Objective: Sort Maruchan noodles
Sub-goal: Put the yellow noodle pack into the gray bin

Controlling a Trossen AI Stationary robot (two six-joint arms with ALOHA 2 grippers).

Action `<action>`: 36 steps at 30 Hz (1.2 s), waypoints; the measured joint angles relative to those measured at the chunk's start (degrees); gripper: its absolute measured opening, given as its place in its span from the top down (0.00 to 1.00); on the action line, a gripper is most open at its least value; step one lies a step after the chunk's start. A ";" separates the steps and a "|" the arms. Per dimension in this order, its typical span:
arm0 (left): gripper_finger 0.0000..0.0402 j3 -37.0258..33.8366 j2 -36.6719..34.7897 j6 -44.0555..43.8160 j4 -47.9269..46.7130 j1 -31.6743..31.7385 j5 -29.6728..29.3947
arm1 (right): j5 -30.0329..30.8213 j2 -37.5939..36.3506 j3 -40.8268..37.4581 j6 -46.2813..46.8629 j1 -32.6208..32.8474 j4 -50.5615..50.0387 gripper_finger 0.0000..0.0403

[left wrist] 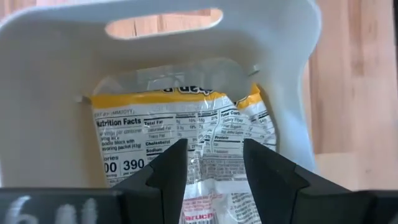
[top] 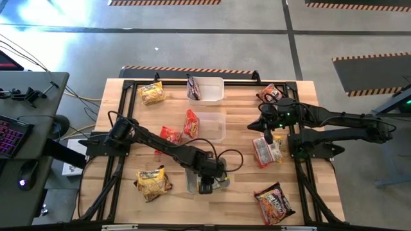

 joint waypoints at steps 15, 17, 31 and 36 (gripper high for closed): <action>0.70 0.11 3.29 4.77 1.53 0.15 2.71 | 0.58 0.00 0.00 2.49 0.00 0.23 0.99; 0.75 0.11 3.30 4.92 1.56 0.14 2.77 | 0.59 0.00 0.00 2.23 0.00 0.22 0.99; 1.00 -0.09 -1.51 4.60 -1.04 -1.24 3.53 | 2.38 0.02 0.00 5.71 -0.01 0.58 0.99; 1.00 -0.09 -5.56 -0.34 -3.76 -1.92 1.35 | 0.51 0.02 0.00 9.69 -0.01 0.83 0.97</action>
